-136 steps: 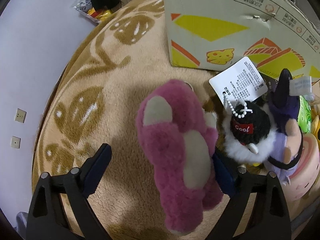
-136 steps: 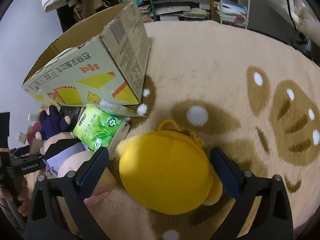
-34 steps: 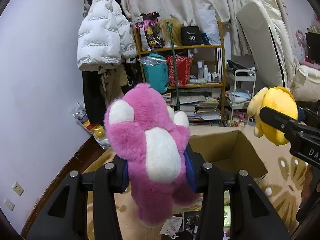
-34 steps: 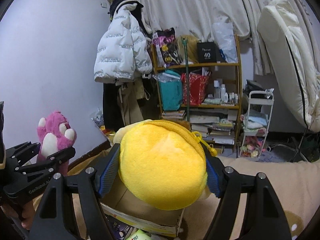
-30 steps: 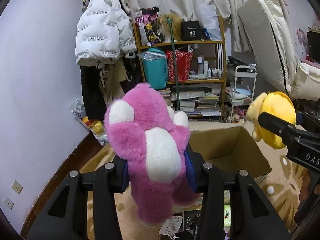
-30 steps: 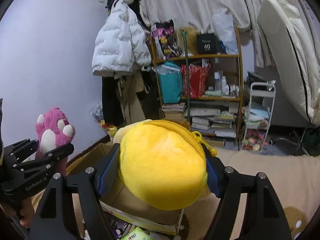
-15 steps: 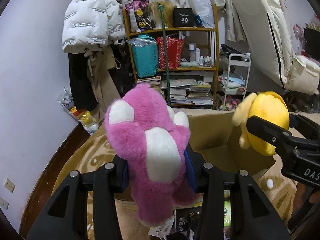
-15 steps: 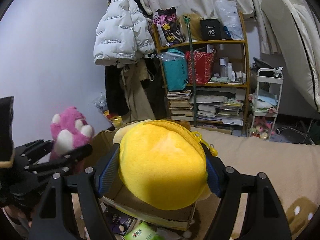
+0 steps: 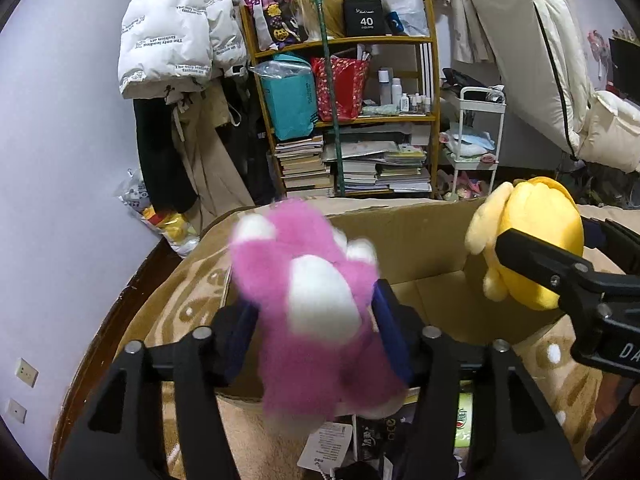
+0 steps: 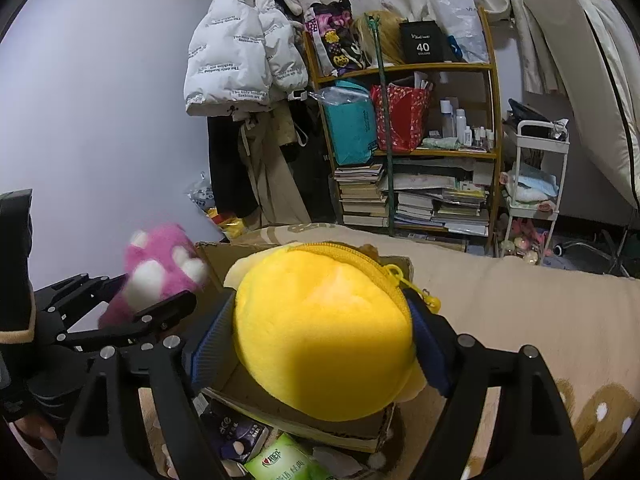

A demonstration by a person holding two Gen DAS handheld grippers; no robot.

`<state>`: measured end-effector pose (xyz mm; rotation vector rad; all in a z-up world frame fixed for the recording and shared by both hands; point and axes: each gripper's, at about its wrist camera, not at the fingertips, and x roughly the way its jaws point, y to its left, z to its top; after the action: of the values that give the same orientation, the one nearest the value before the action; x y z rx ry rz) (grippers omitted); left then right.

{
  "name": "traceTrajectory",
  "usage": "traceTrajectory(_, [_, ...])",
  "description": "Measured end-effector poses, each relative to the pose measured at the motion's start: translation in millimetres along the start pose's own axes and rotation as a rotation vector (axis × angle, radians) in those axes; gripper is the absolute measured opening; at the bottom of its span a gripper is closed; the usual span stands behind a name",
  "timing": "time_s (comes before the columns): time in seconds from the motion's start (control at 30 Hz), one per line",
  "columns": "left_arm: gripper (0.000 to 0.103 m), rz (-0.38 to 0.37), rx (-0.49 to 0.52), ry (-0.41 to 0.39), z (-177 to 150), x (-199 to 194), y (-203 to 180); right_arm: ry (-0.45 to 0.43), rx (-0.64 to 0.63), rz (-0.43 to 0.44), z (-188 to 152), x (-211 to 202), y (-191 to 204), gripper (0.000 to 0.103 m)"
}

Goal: Organize soft objects
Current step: 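Carry both plush bears over the box and open both tools to drop them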

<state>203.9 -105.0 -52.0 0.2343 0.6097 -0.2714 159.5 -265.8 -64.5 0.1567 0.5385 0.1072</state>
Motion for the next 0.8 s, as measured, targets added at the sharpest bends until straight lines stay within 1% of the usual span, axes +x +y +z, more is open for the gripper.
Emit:
traceTrajectory(0.07, [0.059,-0.001,0.007,0.002,-0.9,0.5,-0.3,0.004,0.005,0.005,-0.1,0.7,-0.7,0.089])
traceTrajectory(0.13, [0.067,0.012,0.017,-0.002,-1.4,-0.6,-0.6,0.004,0.005,0.01,0.3,0.5,-0.6,0.09])
traceTrajectory(0.2, [0.068,0.034,0.027,-0.014,-2.0,-3.8,-1.1,0.001,-0.004,0.004,0.9,0.0,0.3,0.091])
traceTrajectory(0.27, [0.073,0.032,0.027,-0.021,-1.3,-7.2,-0.9,-0.009,-0.014,0.001,1.4,-1.9,1.8,0.092])
traceTrajectory(0.3, [0.077,0.033,0.022,-0.025,-1.2,-9.3,-0.2,-0.014,-0.013,0.002,2.2,-3.2,2.1,0.093])
traceTrajectory(0.33, [0.079,0.034,0.019,-0.028,-1.1,-11.1,0.3,-0.017,-0.009,0.003,2.9,-4.2,1.7,0.095])
traceTrajectory(0.47, [0.08,0.045,0.002,-0.033,-1.7,-17.9,5.0,-0.039,0.02,0.004,5.9,-11.7,-0.7,0.103])
traceTrajectory(0.6, [0.081,0.056,-0.02,-0.029,-2.7,-24.2,12.0,-0.055,0.026,0.002,9.5,-20.2,-0.2,0.103])
traceTrajectory(0.7, [0.089,0.054,-0.042,-0.031,-2.9,-31.4,18.2,-0.068,0.032,0.0,12.3,-29.6,0.7,0.103])
traceTrajectory(0.8, [0.089,0.062,-0.036,-0.043,-4.3,-40.4,20.9,-0.077,0.044,0.005,14.1,-37.3,1.6,0.103])
